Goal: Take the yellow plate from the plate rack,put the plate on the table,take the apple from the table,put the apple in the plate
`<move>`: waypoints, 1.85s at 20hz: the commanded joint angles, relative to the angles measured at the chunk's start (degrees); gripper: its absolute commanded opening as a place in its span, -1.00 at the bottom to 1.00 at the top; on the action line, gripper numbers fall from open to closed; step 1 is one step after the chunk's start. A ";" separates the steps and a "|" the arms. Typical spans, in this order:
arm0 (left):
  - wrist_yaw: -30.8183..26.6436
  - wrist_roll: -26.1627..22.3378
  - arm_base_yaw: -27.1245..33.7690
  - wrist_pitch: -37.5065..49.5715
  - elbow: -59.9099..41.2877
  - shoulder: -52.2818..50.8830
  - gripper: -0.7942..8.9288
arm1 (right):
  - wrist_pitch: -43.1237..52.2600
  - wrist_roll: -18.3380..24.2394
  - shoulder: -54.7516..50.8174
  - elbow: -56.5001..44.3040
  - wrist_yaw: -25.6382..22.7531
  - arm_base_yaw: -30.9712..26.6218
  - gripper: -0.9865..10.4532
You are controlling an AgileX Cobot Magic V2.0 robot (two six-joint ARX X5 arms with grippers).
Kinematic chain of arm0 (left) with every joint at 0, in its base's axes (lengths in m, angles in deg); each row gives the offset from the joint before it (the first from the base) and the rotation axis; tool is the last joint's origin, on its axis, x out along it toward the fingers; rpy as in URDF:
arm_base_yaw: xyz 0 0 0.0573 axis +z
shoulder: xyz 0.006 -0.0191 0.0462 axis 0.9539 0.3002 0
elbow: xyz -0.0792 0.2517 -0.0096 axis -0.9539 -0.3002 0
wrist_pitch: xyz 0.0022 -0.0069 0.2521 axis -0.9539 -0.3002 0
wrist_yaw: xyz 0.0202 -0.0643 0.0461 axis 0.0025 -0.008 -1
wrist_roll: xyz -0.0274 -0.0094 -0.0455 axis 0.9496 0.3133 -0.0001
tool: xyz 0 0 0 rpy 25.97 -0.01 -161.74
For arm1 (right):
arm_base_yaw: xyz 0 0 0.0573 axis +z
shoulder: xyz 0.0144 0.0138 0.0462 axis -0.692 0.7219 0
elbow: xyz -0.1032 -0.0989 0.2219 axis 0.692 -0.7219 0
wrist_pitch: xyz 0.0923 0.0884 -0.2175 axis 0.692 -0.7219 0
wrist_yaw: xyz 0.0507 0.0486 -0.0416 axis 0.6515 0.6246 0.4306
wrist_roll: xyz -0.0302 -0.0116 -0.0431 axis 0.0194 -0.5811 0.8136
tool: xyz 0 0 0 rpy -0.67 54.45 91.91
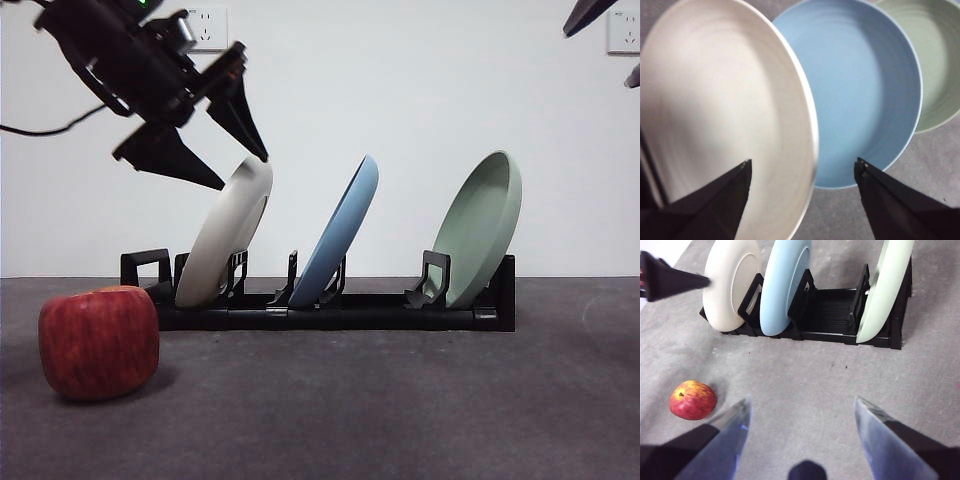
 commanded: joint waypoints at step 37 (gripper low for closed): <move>-21.35 -10.62 -34.64 -32.24 2.60 -20.76 -0.85 | 9.44 -3.45 0.52 15.58 -7.74 -0.02 -0.22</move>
